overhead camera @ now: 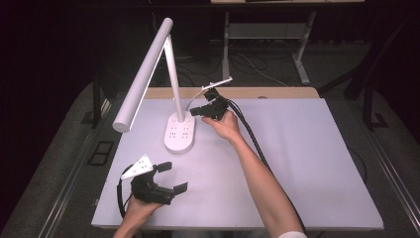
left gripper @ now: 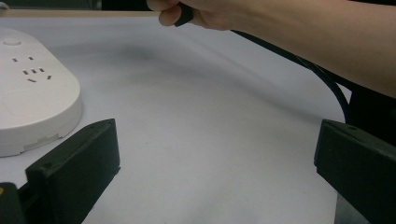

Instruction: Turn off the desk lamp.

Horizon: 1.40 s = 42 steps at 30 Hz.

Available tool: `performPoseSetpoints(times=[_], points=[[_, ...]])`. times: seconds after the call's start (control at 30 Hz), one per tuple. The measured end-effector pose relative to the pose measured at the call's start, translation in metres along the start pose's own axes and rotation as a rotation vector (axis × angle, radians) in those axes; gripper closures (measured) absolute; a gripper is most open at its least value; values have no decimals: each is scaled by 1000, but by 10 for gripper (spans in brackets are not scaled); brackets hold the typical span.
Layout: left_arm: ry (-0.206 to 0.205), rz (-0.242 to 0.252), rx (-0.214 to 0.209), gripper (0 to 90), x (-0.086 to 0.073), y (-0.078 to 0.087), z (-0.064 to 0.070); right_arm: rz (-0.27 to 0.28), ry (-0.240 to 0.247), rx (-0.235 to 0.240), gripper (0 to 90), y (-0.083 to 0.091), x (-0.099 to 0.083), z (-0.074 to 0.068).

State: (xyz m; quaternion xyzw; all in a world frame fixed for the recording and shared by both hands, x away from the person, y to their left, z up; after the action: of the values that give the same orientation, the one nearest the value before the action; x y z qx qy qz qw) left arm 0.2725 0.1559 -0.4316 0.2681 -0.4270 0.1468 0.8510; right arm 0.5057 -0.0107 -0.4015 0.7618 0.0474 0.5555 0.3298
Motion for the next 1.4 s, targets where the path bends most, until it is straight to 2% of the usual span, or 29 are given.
performPoseSetpoints(times=[0.13, 0.2, 0.37, 0.6, 0.9, 1.2, 1.27, 1.37, 1.4], points=[[0, 1, 0, 0, 0, 1, 1, -2, -17, -28, 900, -9, 0, 5], [2, 3, 0, 0, 0, 1, 0, -15, -35, -26, 900, -13, -1, 6], [5, 4, -3, 0, 0, 1, 0, -26, -42, -38, 900, -24, -2, 9], [7, 5, -8, 0, 0, 1, 1, -12, -66, -33, 900, -40, -5, 11], [4, 5, -6, 0, 0, 1, 0, -22, -71, -44, 900, -48, -10, 16], [9, 8, -3, 0, 0, 2, -1, -54, -79, -50, 900, -59, -20, 19], [6, 5, -4, 0, 1, 1, -1, -49, -94, -43, 900, -61, -22, 19], [6, 4, -4, 0, 0, 1, -1, -72, -70, -68, 900, -61, -20, 16], [1, 2, -1, 0, 0, 1, 0, -85, -48, -77, 900, -60, -20, 16]])
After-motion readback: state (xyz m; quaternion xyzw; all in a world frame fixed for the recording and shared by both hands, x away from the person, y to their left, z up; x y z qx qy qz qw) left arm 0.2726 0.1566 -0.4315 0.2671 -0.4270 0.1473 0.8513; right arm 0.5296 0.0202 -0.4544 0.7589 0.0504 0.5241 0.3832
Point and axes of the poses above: each handheld gripper's, and its own axes: y roughly backward along the jaws, x roughly out of its top, z roughly to its right, the point moved 4 cm from there along -y, roughly forward along the jaws, and after that the axes turned 14 degrees about y, right-handed, at the moved point
